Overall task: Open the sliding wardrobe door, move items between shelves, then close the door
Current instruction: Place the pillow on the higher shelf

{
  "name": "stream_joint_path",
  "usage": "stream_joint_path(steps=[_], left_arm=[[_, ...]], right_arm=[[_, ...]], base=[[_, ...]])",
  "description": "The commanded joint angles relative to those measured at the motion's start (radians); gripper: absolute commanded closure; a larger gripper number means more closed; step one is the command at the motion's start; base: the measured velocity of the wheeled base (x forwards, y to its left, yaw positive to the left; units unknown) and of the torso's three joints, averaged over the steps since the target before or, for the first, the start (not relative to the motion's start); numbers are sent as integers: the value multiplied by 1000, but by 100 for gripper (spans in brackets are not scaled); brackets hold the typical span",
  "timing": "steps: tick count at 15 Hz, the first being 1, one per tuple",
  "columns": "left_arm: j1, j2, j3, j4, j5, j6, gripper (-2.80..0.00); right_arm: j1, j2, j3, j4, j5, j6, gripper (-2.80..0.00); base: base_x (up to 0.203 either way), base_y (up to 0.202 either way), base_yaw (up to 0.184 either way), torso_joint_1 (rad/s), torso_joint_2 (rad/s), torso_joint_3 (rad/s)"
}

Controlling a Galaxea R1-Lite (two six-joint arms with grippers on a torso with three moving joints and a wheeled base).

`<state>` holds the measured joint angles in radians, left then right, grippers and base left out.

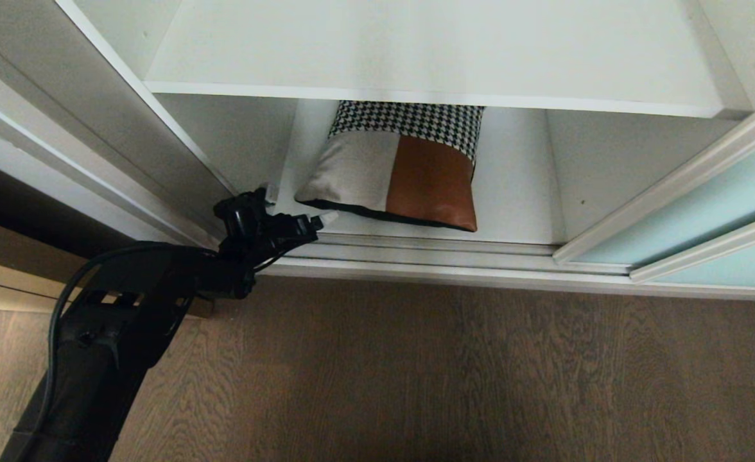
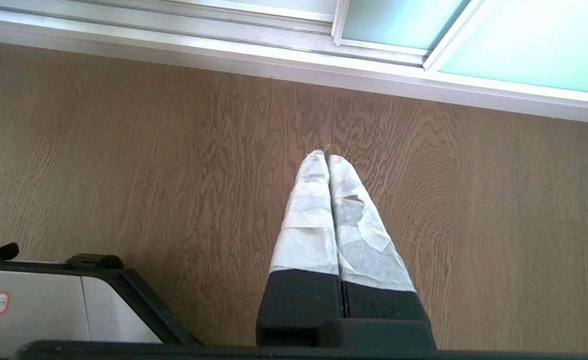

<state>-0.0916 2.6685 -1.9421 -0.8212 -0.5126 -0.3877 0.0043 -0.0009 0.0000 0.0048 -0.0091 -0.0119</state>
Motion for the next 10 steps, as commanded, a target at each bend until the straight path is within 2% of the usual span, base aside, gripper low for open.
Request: stream_joint_path(steps=[1, 3, 6, 7, 8, 10], left_arm=[[16, -5, 0, -7, 29, -2, -280], [42, -11, 0, -13, 60, -2, -280], [61, -13, 0, -33, 65, -4, -280], [59, -15, 0, -35, 65, -5, -199], [59, -14, 0, -35, 61, -12, 0], [53, -4, 2, -36, 55, -16, 0]], right_arm=[[0, -2, 0, 0, 0, 0, 0], [0, -2, 0, 0, 0, 0, 0], [0, -2, 0, 1, 0, 0, 0], [0, -2, 0, 0, 0, 0, 0], [0, -2, 0, 0, 0, 0, 0], [0, -2, 0, 0, 0, 0, 0]], base=[[0, 0, 0, 0, 0, 0], [0, 0, 0, 0, 0, 0], [0, 0, 0, 0, 0, 0], [0, 0, 0, 0, 0, 0], [0, 0, 0, 0, 0, 0], [0, 0, 0, 0, 0, 0]])
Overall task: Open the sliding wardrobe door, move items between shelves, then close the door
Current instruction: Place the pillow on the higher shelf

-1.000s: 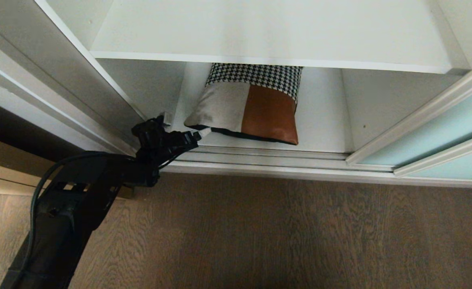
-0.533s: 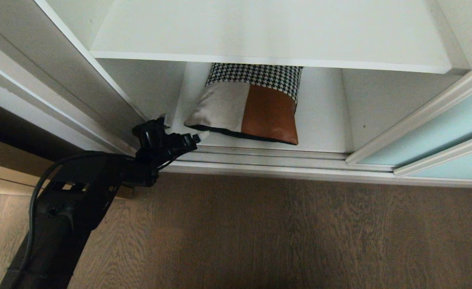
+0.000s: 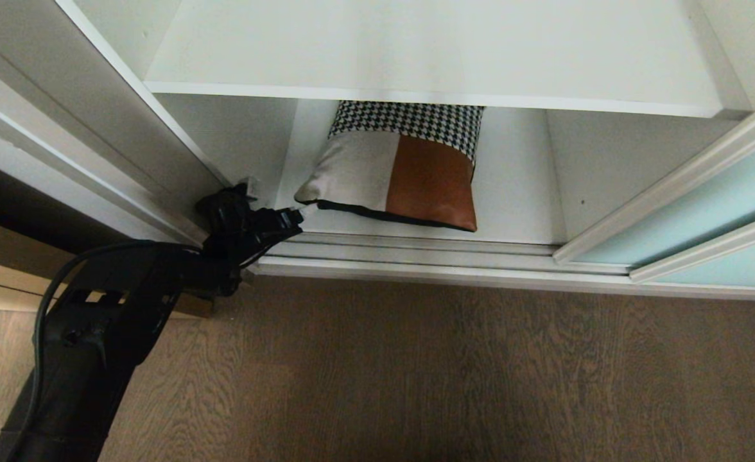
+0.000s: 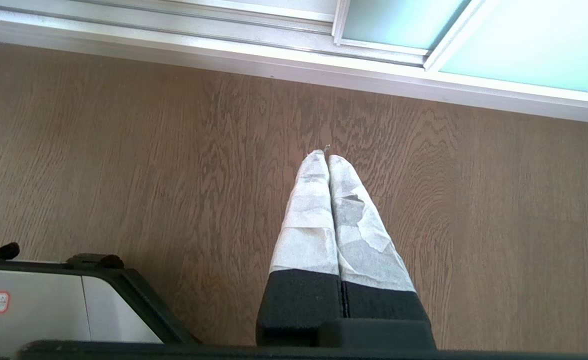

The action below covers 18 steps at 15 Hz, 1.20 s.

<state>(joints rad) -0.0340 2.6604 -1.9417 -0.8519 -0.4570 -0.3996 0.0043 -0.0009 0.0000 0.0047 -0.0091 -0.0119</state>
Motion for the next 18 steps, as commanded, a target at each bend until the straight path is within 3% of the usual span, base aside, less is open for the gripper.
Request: stream_joint_path(steps=[1, 6, 11, 15, 17, 18], left_arm=[[-12, 7, 1, -13, 1, -5, 0], [-49, -54, 56, -13, 13, -104, 0], [-81, -157, 176, -2, 16, -114, 0], [-125, -413, 533, 19, 28, -99, 0], [-150, -601, 719, 24, 84, -20, 0], [-162, -701, 812, 22, 145, 46, 0]], right_arm=[[0, -2, 0, 0, 0, 0, 0], [0, -1, 0, 0, 0, 0, 0], [0, -1, 0, 0, 0, 0, 0], [0, -2, 0, 0, 0, 0, 0], [0, -1, 0, 0, 0, 0, 0], [0, -2, 0, 0, 0, 0, 0]], base=[[0, 0, 0, 0, 0, 0], [0, 0, 0, 0, 0, 0], [0, 0, 0, 0, 0, 0], [0, 0, 0, 0, 0, 0], [0, 0, 0, 0, 0, 0], [0, 0, 0, 0, 0, 0]])
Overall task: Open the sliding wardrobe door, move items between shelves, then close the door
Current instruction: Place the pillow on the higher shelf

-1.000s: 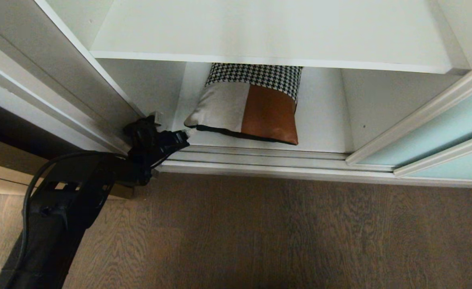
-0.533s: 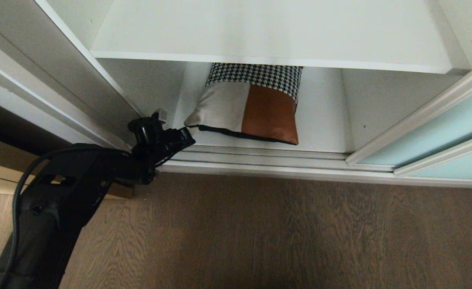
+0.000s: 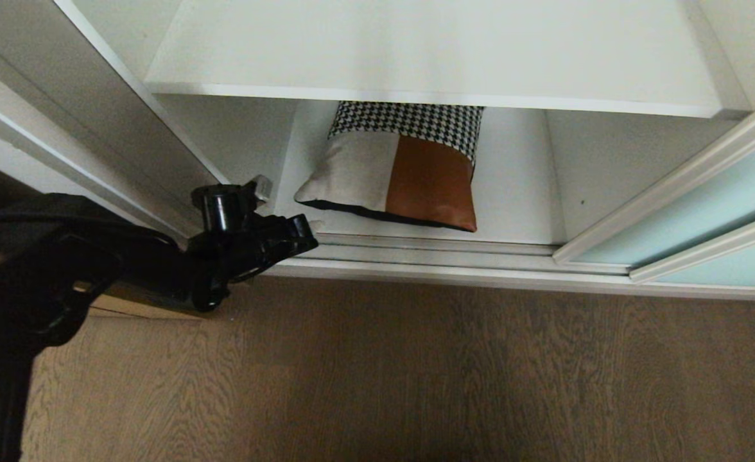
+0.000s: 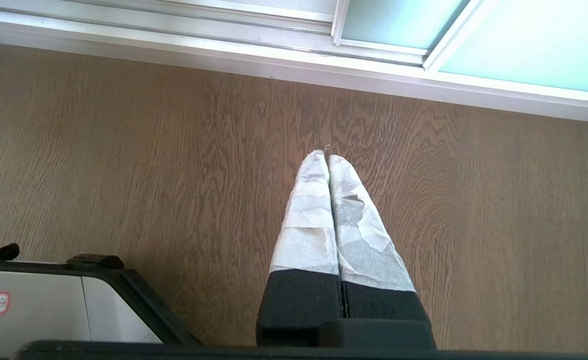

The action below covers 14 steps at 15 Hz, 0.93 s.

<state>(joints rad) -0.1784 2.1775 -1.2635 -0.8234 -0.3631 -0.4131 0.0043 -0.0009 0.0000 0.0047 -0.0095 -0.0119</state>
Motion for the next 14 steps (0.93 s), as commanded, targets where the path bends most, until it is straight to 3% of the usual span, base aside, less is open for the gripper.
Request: stream_joint_path(steps=[1, 7, 11, 14], left_arm=[[-27, -322, 214, -7, 122, 116, 0], [-23, -967, 583, 70, 400, 300, 0], [57, -1402, 814, 224, 476, 341, 0], [95, -1699, 910, 417, 495, 348, 0]], right_arm=[[0, -2, 0, 0, 0, 0, 0], [0, -2, 0, 0, 0, 0, 0], [0, -2, 0, 0, 0, 0, 0], [0, -2, 0, 0, 0, 0, 0]], base=[[0, 0, 0, 0, 0, 0], [0, 0, 0, 0, 0, 0], [0, 0, 0, 0, 0, 0], [0, 0, 0, 0, 0, 0]])
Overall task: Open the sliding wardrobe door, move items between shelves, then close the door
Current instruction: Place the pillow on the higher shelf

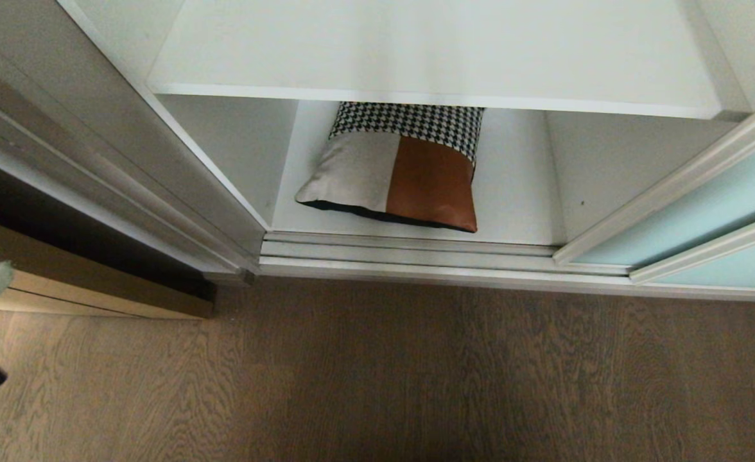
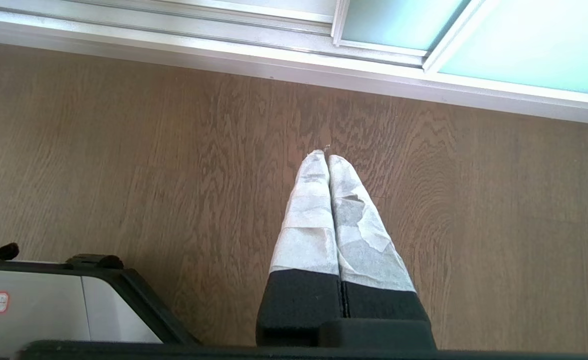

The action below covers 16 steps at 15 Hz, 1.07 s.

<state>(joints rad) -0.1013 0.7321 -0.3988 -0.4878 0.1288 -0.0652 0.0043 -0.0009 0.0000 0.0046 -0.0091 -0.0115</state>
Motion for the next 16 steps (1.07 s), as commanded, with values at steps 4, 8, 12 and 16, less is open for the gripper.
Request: stream_joint_path(steps=[4, 8, 12, 16], left_arm=[[67, -538, 231, 257, 11, 7, 0], [93, -727, 389, 356, -35, 37, 0], [95, -732, 396, 502, -128, 157, 0], [95, -734, 394, 514, -149, 161, 0]], right_arm=[[0, -2, 0, 0, 0, -1, 0], [0, -2, 0, 0, 0, -1, 0], [0, -1, 0, 0, 0, -1, 0], [0, -2, 0, 0, 0, -1, 0]], base=[[0, 0, 0, 0, 0, 0], [0, 0, 0, 0, 0, 0], [0, 0, 0, 0, 0, 0], [0, 0, 0, 0, 0, 0]])
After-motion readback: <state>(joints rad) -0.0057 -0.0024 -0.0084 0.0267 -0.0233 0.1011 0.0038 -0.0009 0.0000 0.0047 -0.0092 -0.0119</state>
